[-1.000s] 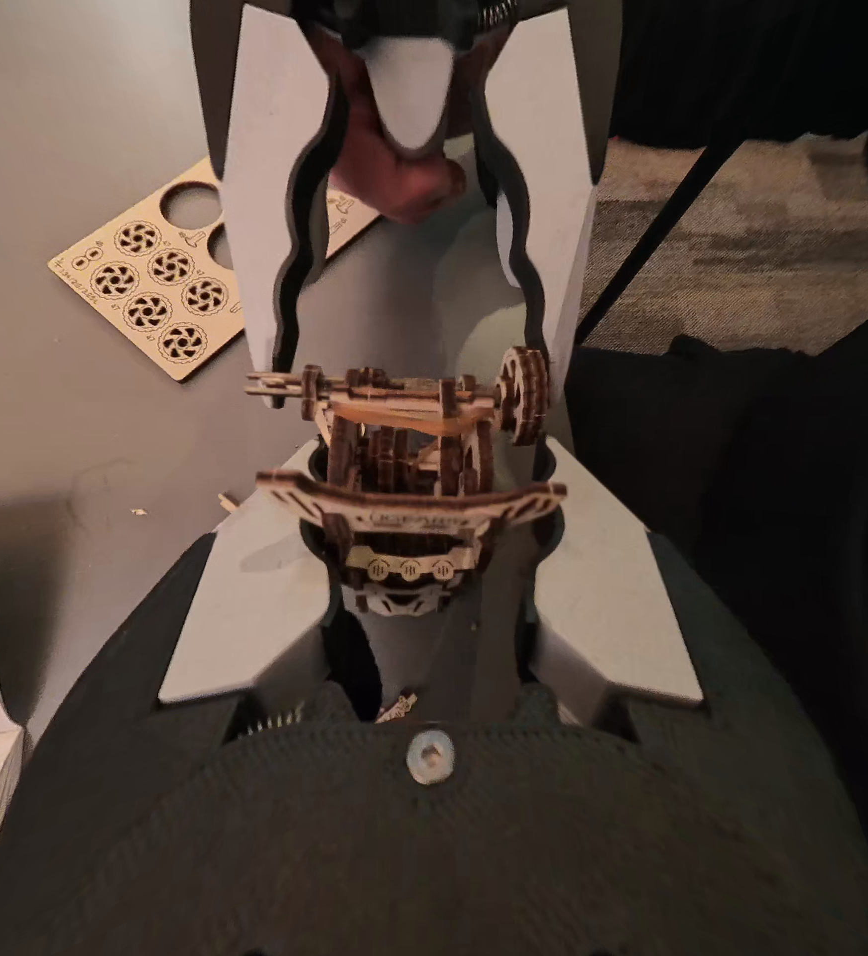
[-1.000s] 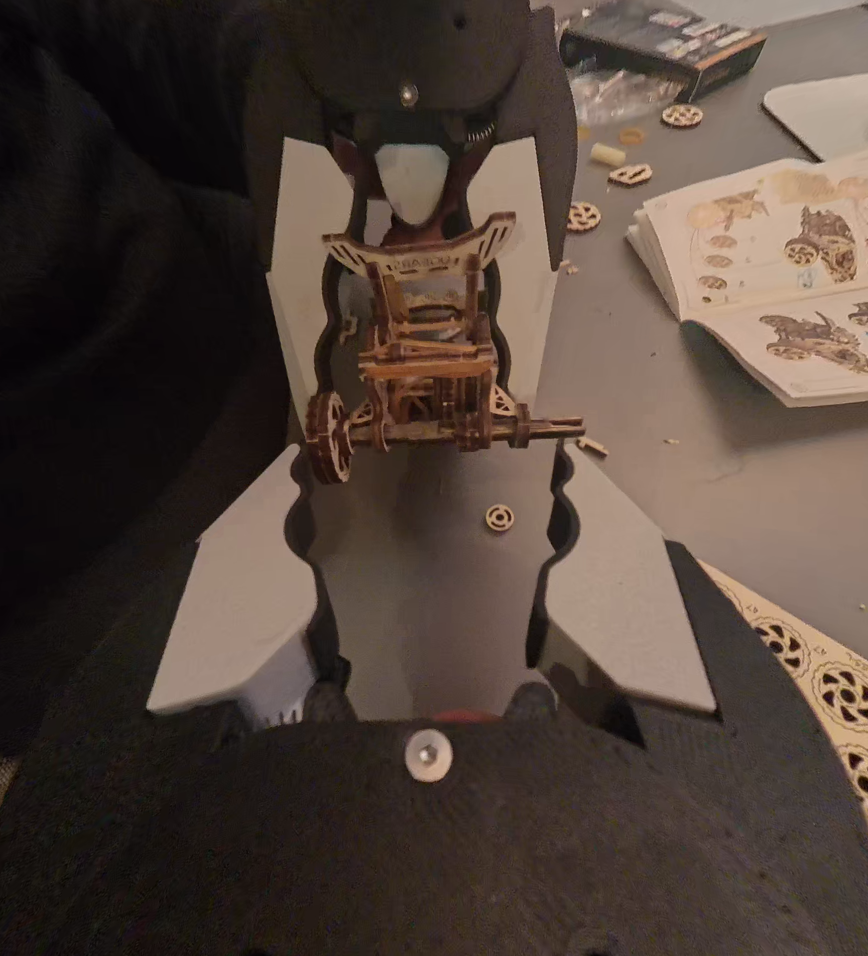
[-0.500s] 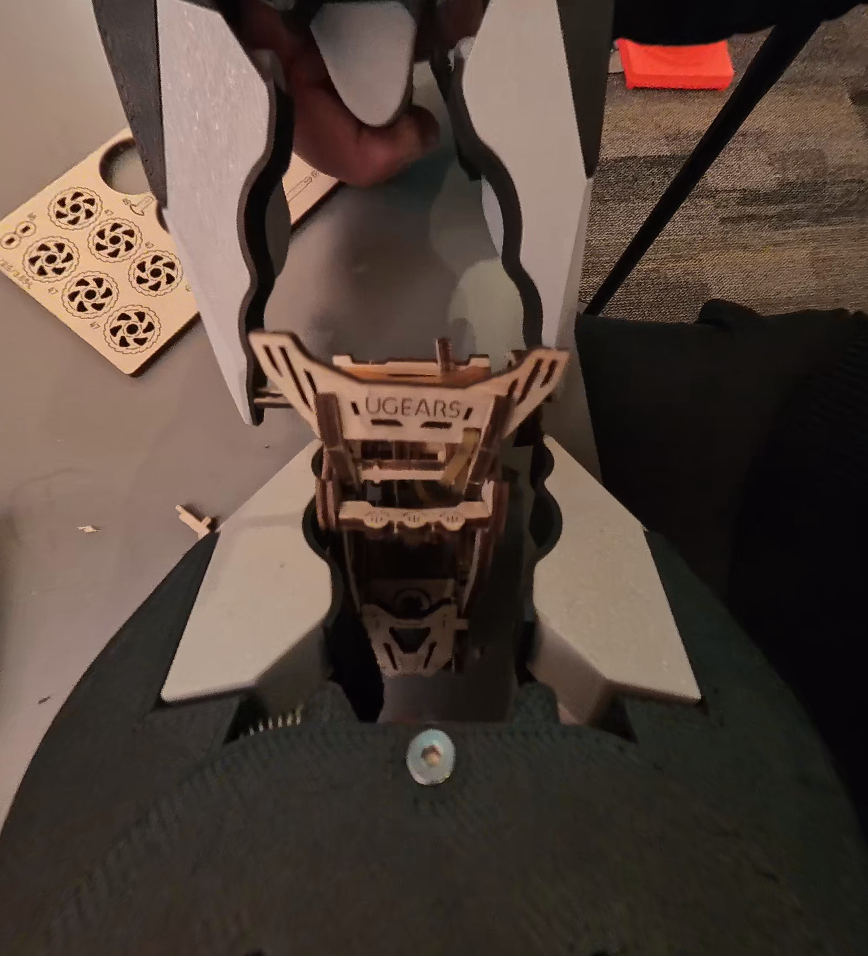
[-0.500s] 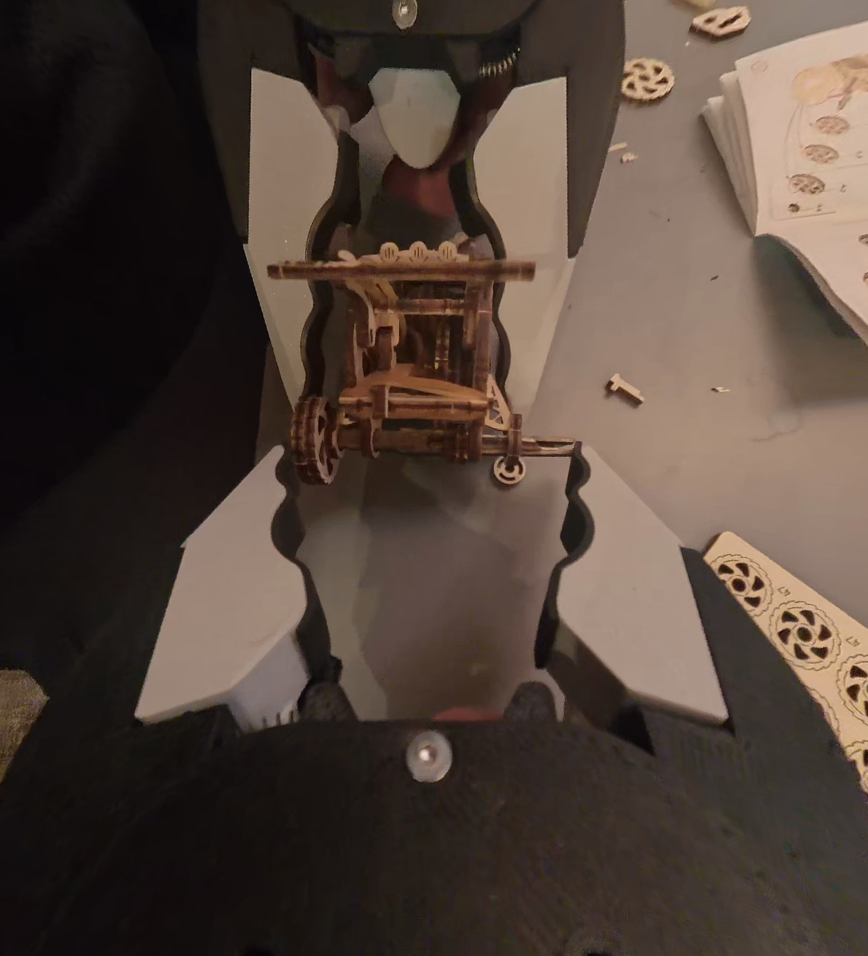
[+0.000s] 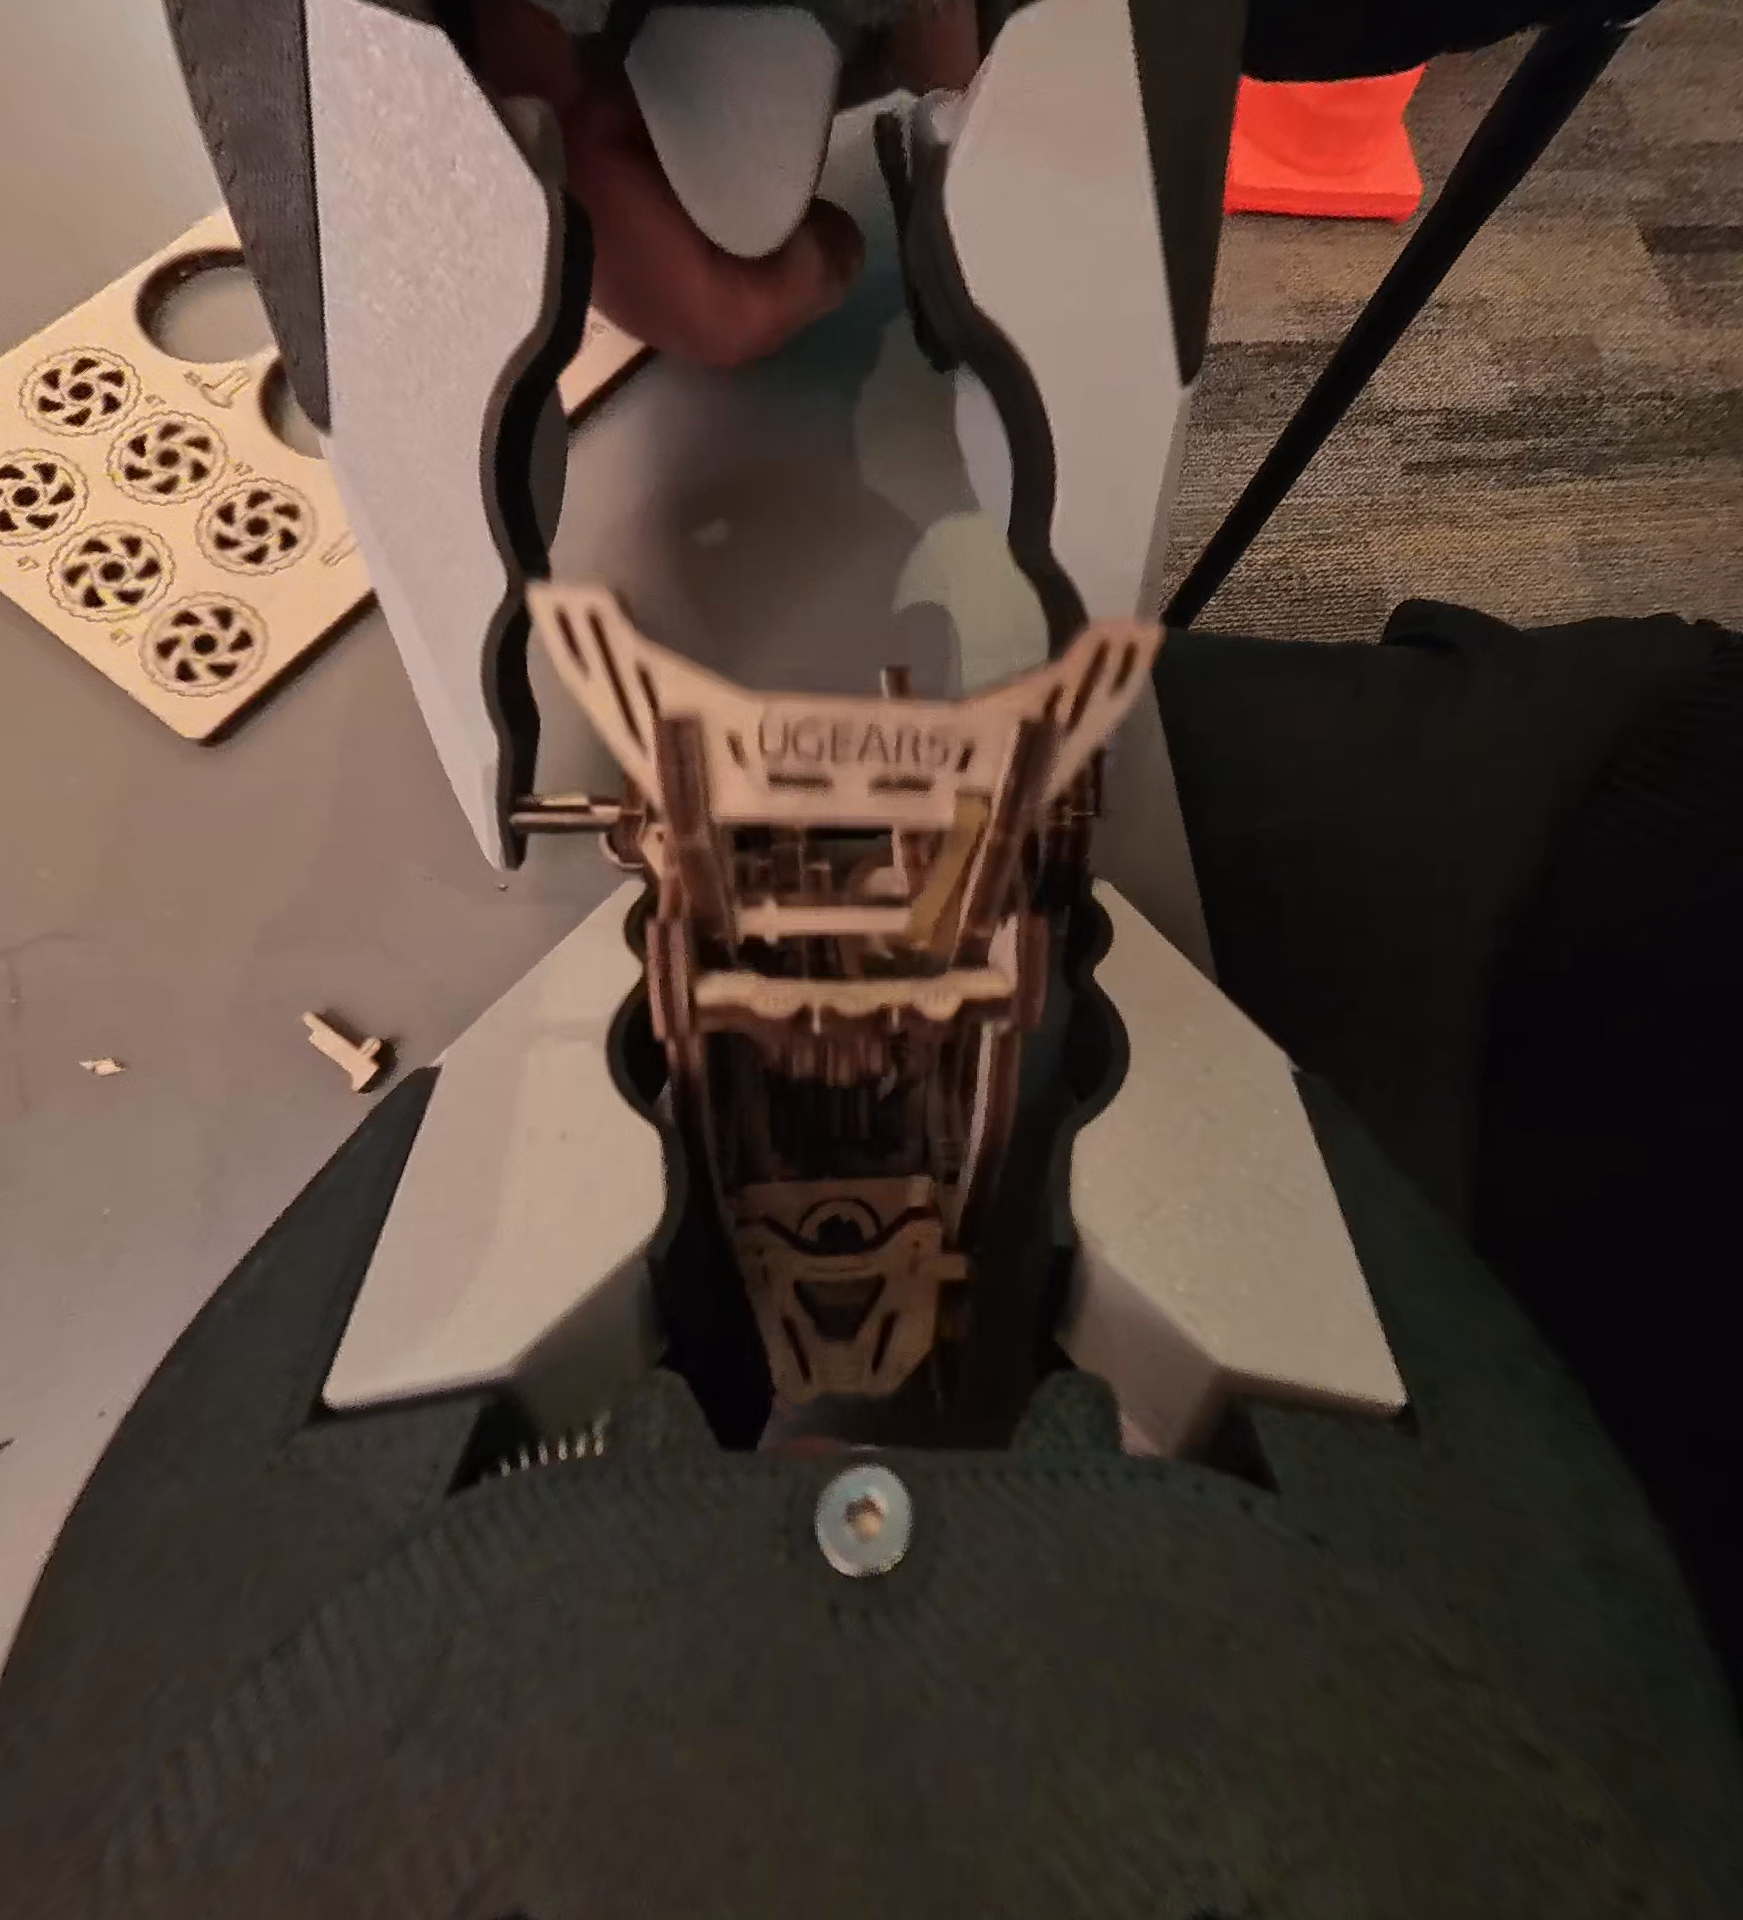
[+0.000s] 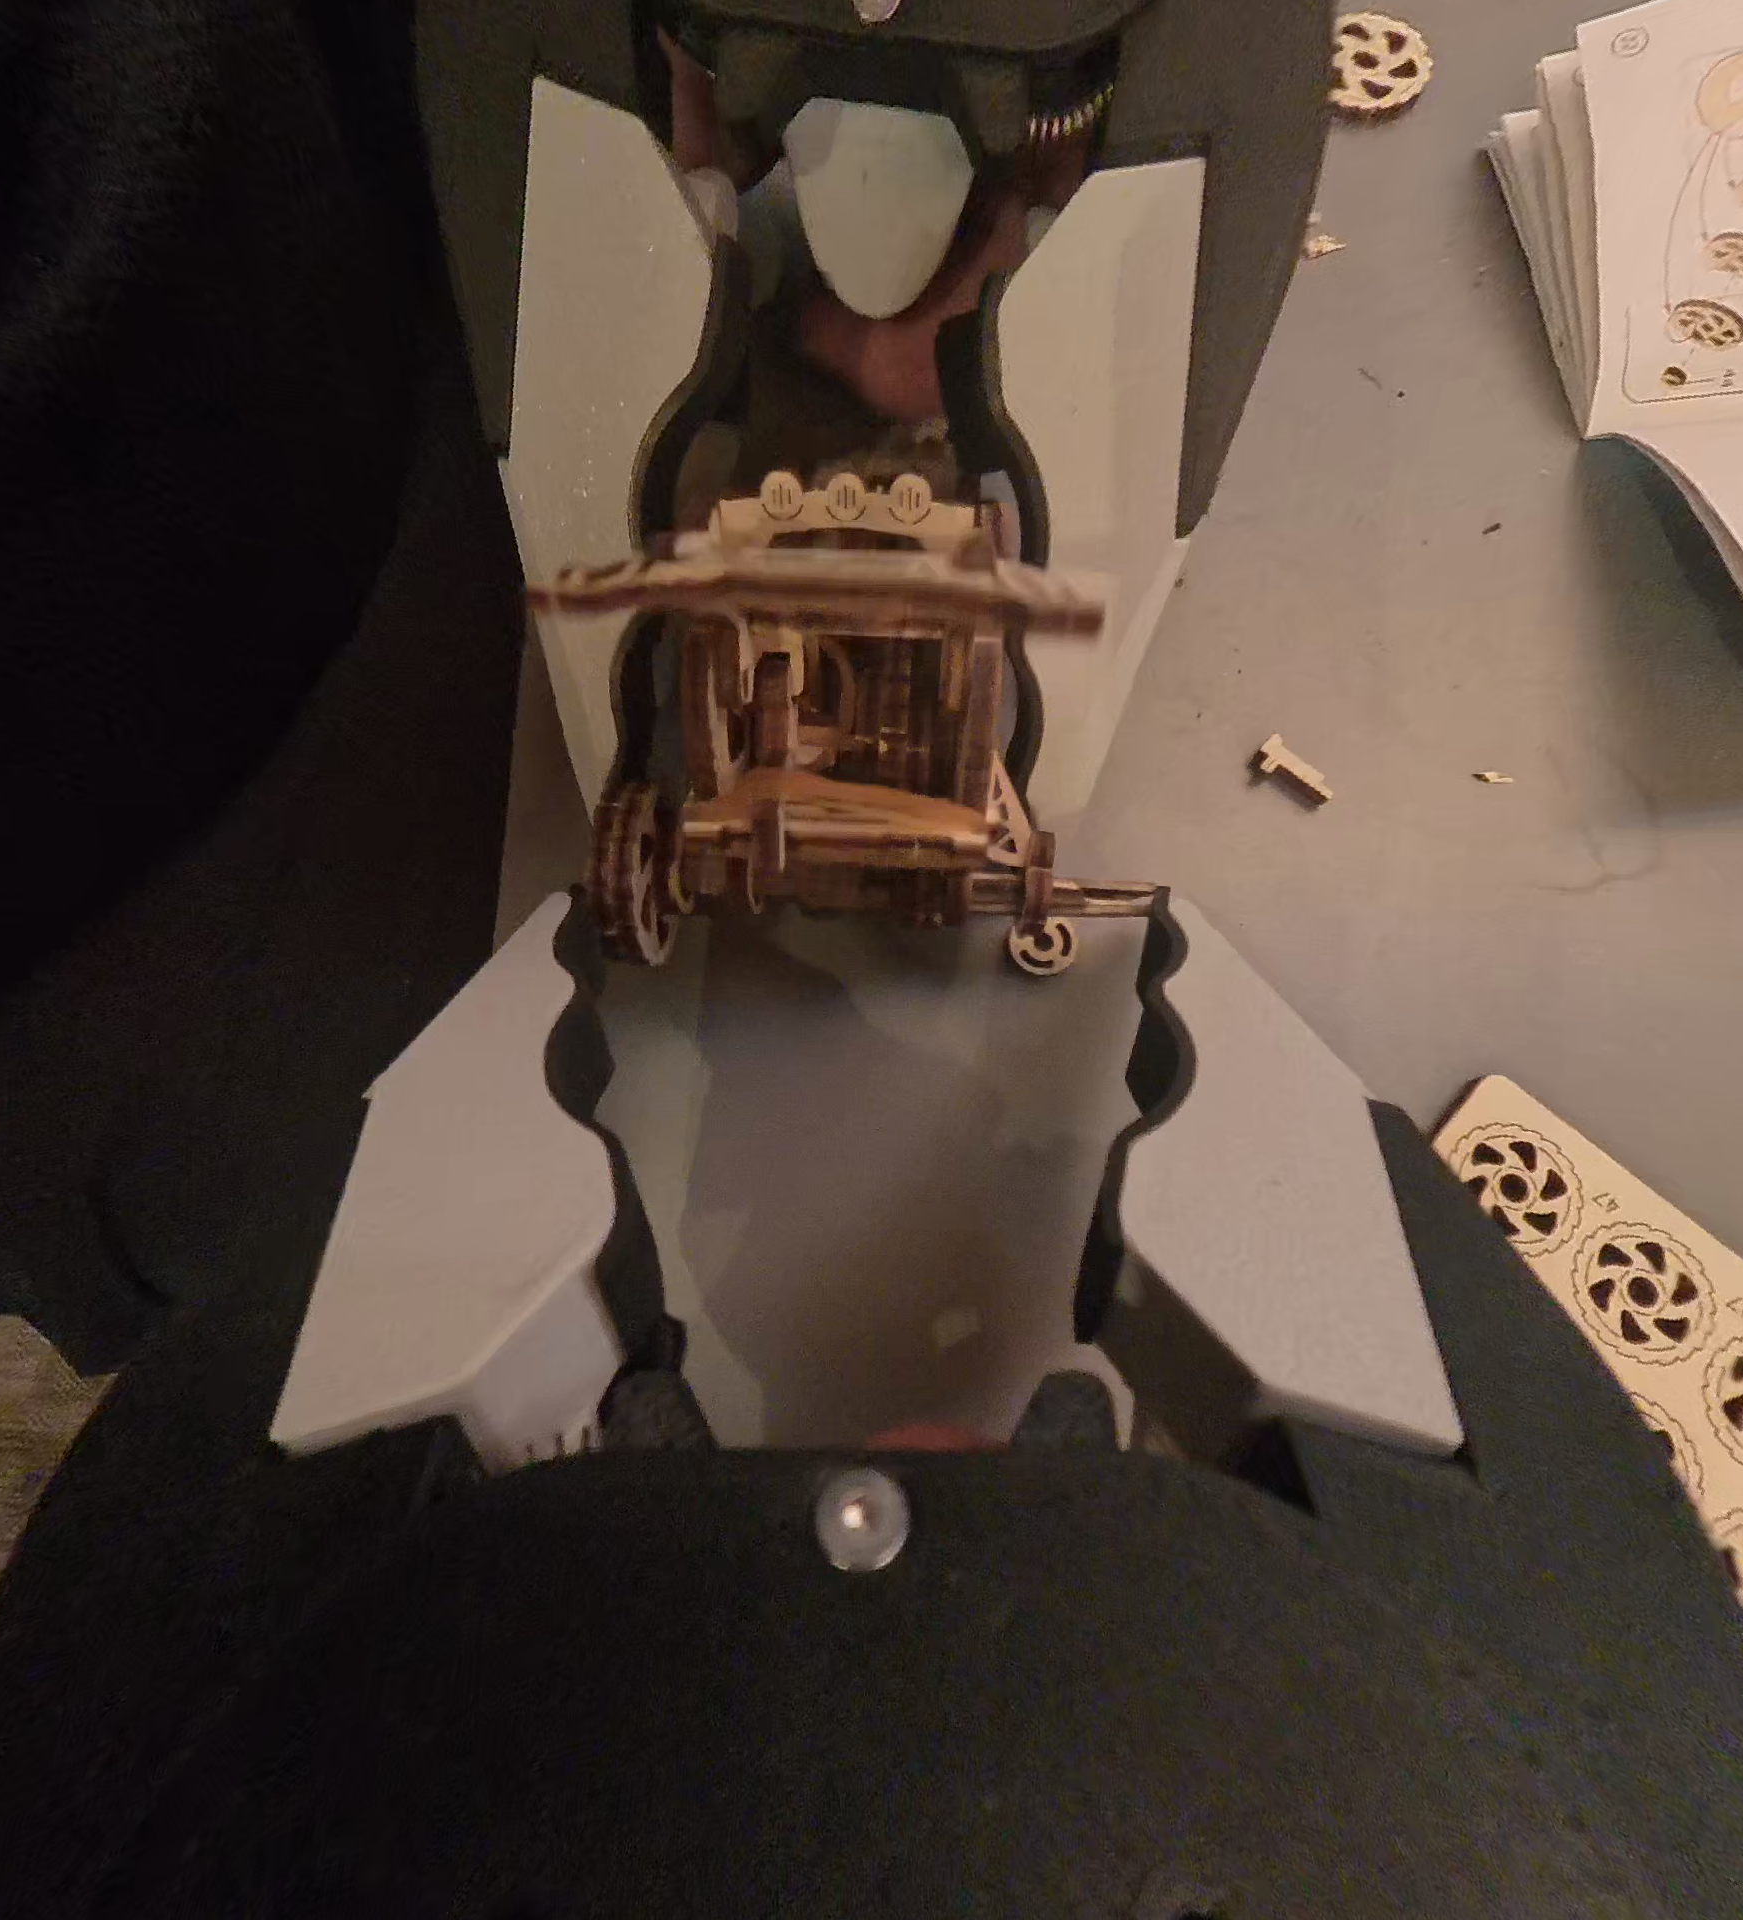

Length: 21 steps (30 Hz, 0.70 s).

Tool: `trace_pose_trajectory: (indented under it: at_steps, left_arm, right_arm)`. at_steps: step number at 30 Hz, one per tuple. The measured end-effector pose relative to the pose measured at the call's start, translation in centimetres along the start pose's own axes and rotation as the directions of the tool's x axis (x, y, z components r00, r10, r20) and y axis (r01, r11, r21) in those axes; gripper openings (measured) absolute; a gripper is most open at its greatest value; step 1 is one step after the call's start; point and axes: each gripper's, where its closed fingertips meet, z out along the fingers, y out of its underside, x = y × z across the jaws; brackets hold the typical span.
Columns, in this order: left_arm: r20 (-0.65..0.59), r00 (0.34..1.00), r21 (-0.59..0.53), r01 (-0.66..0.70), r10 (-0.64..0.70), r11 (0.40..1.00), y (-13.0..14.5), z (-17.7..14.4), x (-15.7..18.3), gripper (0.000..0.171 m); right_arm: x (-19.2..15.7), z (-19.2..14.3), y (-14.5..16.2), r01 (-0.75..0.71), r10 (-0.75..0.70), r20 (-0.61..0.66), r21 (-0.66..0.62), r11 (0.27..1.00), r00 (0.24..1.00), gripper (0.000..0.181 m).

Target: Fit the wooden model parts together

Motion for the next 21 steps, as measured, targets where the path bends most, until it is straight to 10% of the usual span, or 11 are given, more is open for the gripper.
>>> trace_pose_trajectory:
  at_steps: [21]
  left_arm:
    - [-0.047,0.999,0.014,0.027,-0.027,1.0,-0.07,-0.24,0.23,0.07]
  right_arm:
    - [0.26,0.03,0.02,-0.052,0.052,-0.025,0.0,0.999,0.998,0.1]
